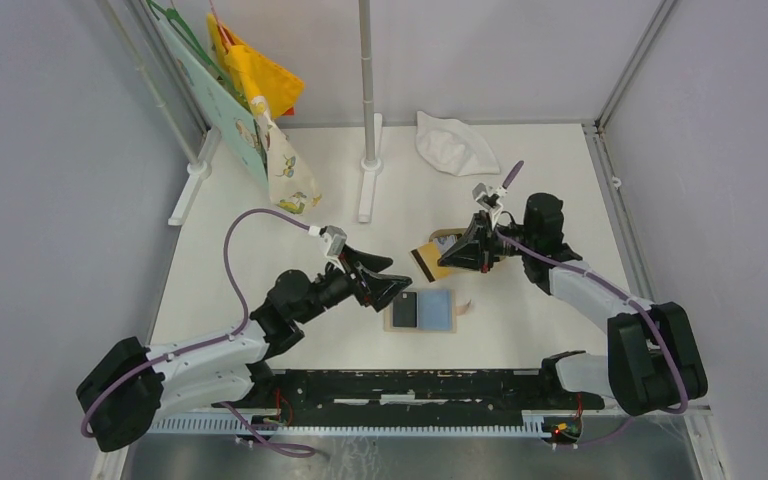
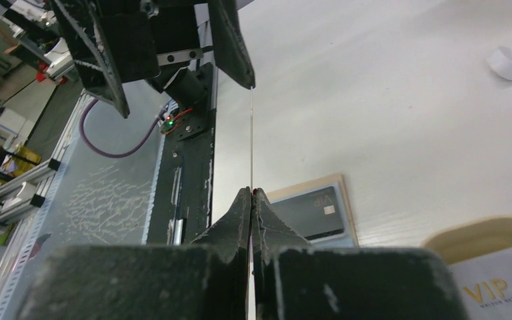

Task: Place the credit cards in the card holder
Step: Pick up the credit card from the storage box, then insert the credit card into the card holder.

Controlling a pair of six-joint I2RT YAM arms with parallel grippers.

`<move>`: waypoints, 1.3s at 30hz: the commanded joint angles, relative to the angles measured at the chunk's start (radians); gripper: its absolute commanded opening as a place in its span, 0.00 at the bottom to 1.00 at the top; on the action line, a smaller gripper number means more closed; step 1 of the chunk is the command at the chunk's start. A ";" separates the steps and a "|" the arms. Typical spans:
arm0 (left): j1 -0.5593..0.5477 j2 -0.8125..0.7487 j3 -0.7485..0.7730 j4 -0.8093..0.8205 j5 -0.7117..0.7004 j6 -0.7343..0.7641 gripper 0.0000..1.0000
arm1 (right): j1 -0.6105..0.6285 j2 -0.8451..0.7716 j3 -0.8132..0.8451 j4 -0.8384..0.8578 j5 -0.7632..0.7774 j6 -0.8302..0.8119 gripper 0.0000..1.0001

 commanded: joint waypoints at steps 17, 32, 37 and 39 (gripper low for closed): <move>0.096 0.249 0.023 0.405 0.230 -0.154 0.61 | 0.107 0.026 0.065 -0.130 -0.091 -0.198 0.00; 0.100 0.397 0.036 0.536 0.318 -0.196 0.04 | 0.110 0.037 0.067 -0.142 -0.079 -0.202 0.00; 0.116 0.346 0.017 0.495 0.315 -0.180 0.02 | 0.110 0.043 0.114 -0.328 -0.008 -0.379 0.38; 0.129 0.307 0.006 0.422 0.304 -0.170 0.02 | 0.108 0.046 0.203 -0.610 0.067 -0.637 0.53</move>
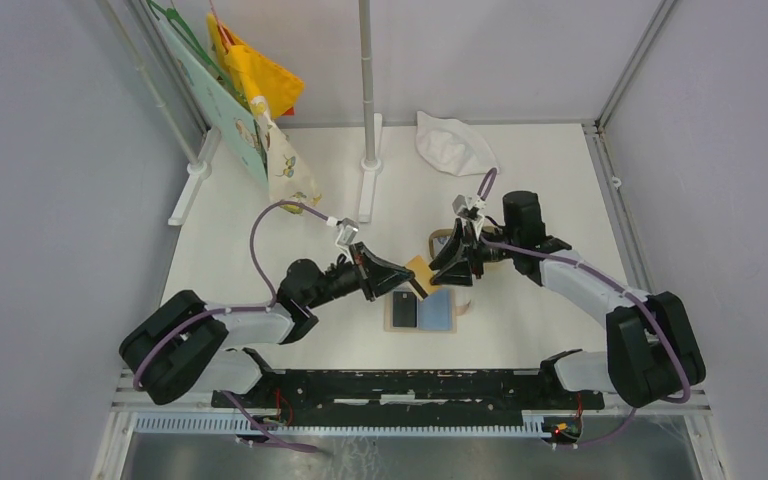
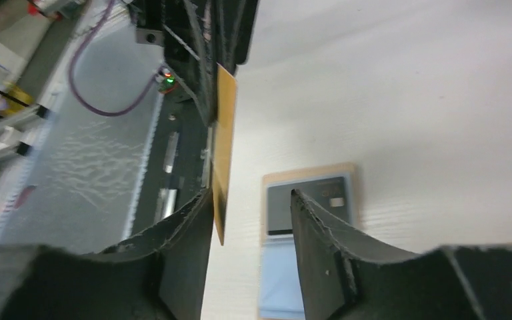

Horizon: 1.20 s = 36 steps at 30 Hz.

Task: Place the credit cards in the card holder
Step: Insert the credit card into the card holder.

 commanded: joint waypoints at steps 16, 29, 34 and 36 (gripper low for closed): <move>0.048 -0.222 0.155 -0.853 -0.048 0.156 0.02 | 0.042 -0.248 -0.066 -0.806 0.466 -1.550 0.70; 0.049 -0.199 0.126 -0.820 -0.025 0.142 0.02 | 0.143 -0.233 -0.129 -0.701 0.755 -1.587 0.53; 0.047 -0.186 0.123 -0.803 -0.009 0.134 0.02 | 0.143 -0.226 -0.136 -0.686 0.788 -1.585 0.43; 0.050 -0.181 0.120 -0.795 -0.004 0.130 0.02 | 0.148 -0.226 -0.136 -0.689 0.775 -1.591 0.38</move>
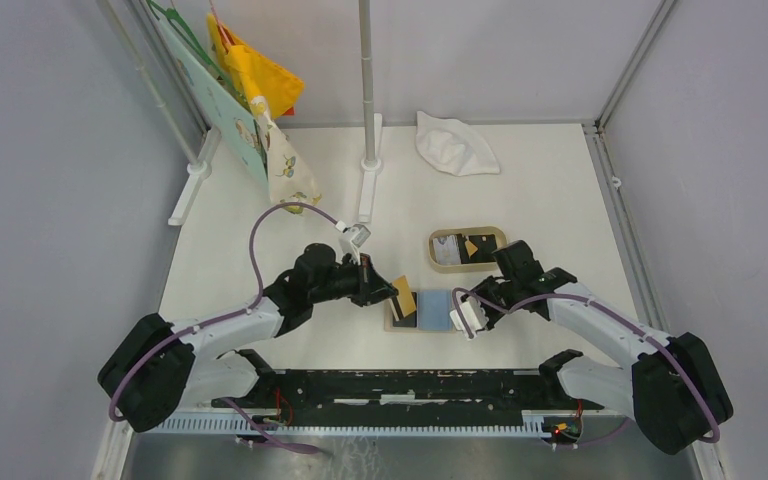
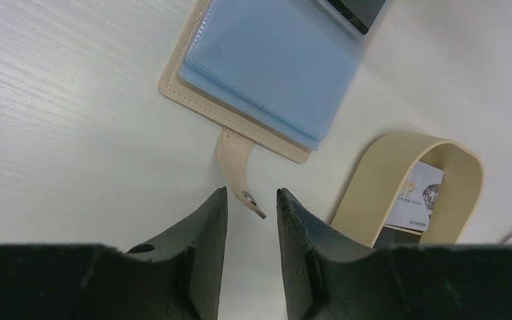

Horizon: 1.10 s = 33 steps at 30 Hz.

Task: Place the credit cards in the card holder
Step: Insert the credit card into the card holder.

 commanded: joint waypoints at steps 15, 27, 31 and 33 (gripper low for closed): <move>0.004 0.139 0.001 0.150 0.076 -0.020 0.02 | 0.038 -0.060 -0.032 0.282 0.238 0.161 0.17; -0.013 0.181 -0.152 0.498 -0.121 -0.301 0.02 | 0.036 -0.042 0.038 0.128 -0.160 0.260 0.55; -0.064 0.189 -0.167 0.536 -0.230 -0.337 0.02 | 0.047 0.033 0.040 0.160 -0.116 0.328 0.45; -0.093 0.199 -0.165 0.549 -0.276 -0.346 0.02 | 0.057 0.065 0.049 0.182 -0.046 0.375 0.43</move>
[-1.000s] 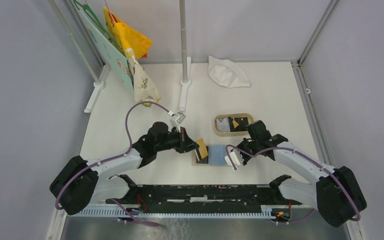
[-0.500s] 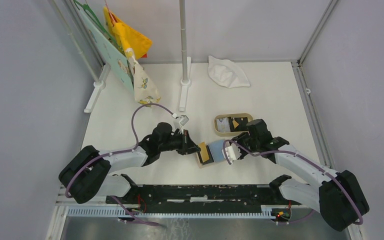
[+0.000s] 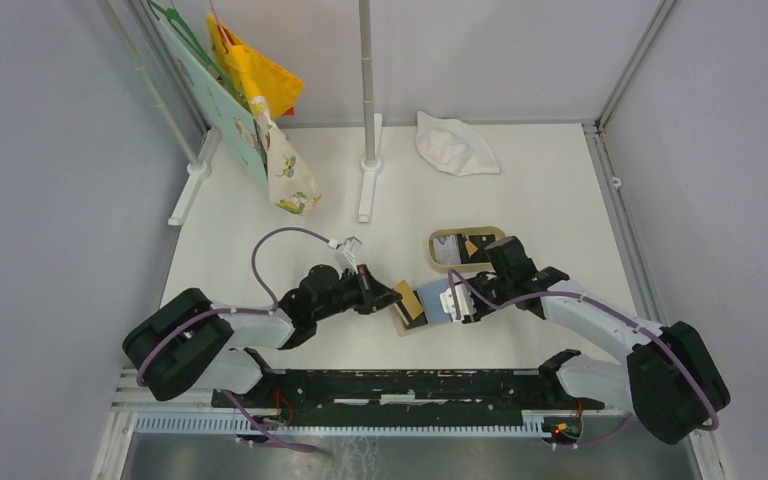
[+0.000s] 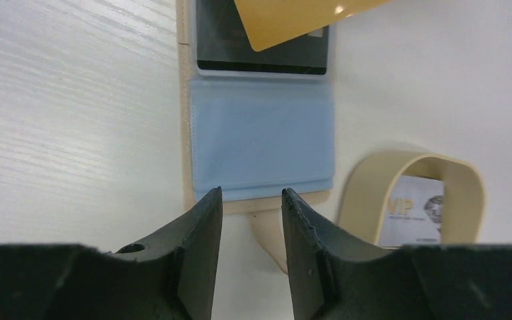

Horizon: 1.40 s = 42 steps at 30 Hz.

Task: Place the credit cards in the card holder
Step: Insert the credit card into the card holder.

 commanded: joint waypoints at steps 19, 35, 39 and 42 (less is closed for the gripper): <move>-0.101 0.264 0.037 0.326 -0.158 -0.166 0.02 | 0.025 0.129 0.057 0.065 0.229 0.167 0.44; -0.101 0.324 0.023 0.407 -0.113 -0.231 0.02 | 0.065 0.225 0.072 0.024 0.293 0.156 0.44; -0.101 0.332 0.001 0.420 -0.126 -0.259 0.02 | 0.076 0.227 0.079 0.005 0.266 0.147 0.44; -0.101 0.319 -0.033 0.422 -0.150 -0.276 0.02 | 0.080 0.226 0.080 0.000 0.254 0.146 0.44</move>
